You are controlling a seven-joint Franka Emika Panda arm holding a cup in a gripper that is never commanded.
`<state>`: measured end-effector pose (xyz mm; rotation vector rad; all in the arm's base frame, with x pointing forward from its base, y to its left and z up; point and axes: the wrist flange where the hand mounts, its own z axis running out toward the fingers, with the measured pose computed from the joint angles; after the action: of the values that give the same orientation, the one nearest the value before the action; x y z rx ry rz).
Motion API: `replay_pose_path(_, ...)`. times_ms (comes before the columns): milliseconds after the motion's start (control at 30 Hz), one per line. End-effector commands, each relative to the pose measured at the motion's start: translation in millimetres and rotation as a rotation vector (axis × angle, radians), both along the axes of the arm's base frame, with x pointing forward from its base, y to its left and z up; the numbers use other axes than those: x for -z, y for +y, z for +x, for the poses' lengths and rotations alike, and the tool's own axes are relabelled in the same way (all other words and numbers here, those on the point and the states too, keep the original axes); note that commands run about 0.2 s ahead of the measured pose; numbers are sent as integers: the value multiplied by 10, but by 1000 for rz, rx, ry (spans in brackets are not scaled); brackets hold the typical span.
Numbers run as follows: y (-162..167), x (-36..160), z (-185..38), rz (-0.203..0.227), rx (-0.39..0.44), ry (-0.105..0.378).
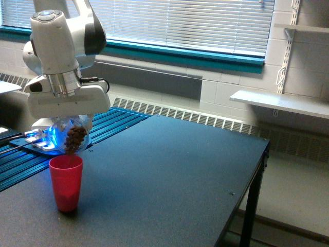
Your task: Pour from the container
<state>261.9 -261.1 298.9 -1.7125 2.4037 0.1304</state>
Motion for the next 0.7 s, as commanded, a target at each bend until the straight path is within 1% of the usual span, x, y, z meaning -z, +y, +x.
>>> replay_pose_path(33,6,3,8,8,-14,9)
replay_pose_path(433,47,14,38,31,-30,9)
replay_pose_path(533,46,5,55,35,-32,0)
replay_pose_path(700,60,15,64,44,-41,9)
